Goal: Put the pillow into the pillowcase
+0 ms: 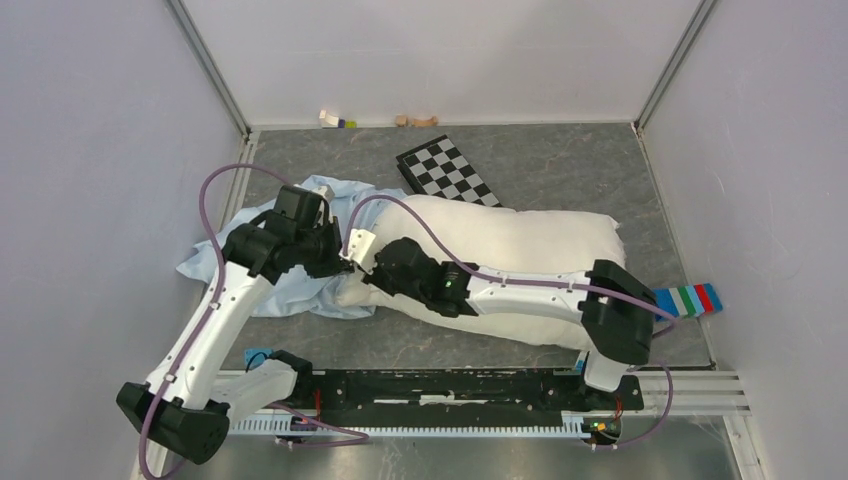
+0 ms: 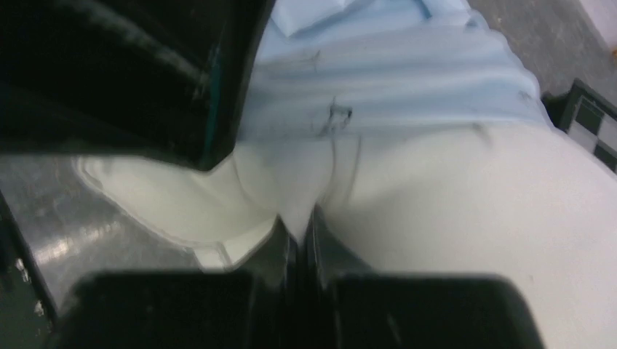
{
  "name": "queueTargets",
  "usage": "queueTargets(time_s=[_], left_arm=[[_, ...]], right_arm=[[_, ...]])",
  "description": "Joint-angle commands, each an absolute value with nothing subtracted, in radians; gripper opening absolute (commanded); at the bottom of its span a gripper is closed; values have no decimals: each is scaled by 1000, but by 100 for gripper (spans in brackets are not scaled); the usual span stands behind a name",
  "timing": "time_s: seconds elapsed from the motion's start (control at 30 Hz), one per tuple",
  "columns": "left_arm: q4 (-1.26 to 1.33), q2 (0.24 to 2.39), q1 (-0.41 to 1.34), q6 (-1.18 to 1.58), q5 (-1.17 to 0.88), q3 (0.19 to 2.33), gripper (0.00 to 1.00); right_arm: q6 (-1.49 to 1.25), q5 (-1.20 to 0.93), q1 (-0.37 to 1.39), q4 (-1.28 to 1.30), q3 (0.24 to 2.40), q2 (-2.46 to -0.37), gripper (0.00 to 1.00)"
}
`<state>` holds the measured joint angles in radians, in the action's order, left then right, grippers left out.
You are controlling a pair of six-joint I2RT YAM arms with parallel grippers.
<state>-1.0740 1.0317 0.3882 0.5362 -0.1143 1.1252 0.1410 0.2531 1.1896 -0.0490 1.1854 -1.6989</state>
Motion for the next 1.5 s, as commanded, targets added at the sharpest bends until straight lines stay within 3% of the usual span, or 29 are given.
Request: queueTargets(time_s=[0.0, 0.27, 0.6, 0.8, 0.97, 1.17, 1.2, 1.3, 1.33, 1.47], left_arm=[[-1277, 1000, 392, 487, -268, 1246, 2], [-1372, 952, 393, 594, -248, 1388, 2], [-1268, 903, 392, 672, -236, 1139, 2], [-1209, 907, 394, 734, -384, 1148, 2], [-1029, 896, 400, 980, -575, 1298, 2], [-896, 939, 398, 1037, -444, 1211, 2], [-851, 945, 397, 1035, -425, 1155, 2], [-753, 966, 397, 1016, -369, 1043, 2], [-736, 976, 397, 1008, -353, 1021, 2], [-669, 1011, 397, 957, -337, 959, 2]], right_arm=[[-31, 369, 1127, -41, 1268, -1795, 0], [-173, 366, 1103, -157, 1165, -1798, 0], [-248, 432, 1089, -268, 1082, -1531, 0], [-246, 418, 1091, -247, 1193, -1615, 0], [-326, 353, 1107, -401, 1060, -1696, 0], [-405, 286, 1146, -521, 874, -1620, 0], [-412, 278, 1146, -517, 854, -1591, 4], [-414, 279, 1146, -475, 813, -1502, 50], [-414, 293, 1146, -449, 806, -1467, 60], [-400, 376, 1146, -314, 832, -1371, 73]])
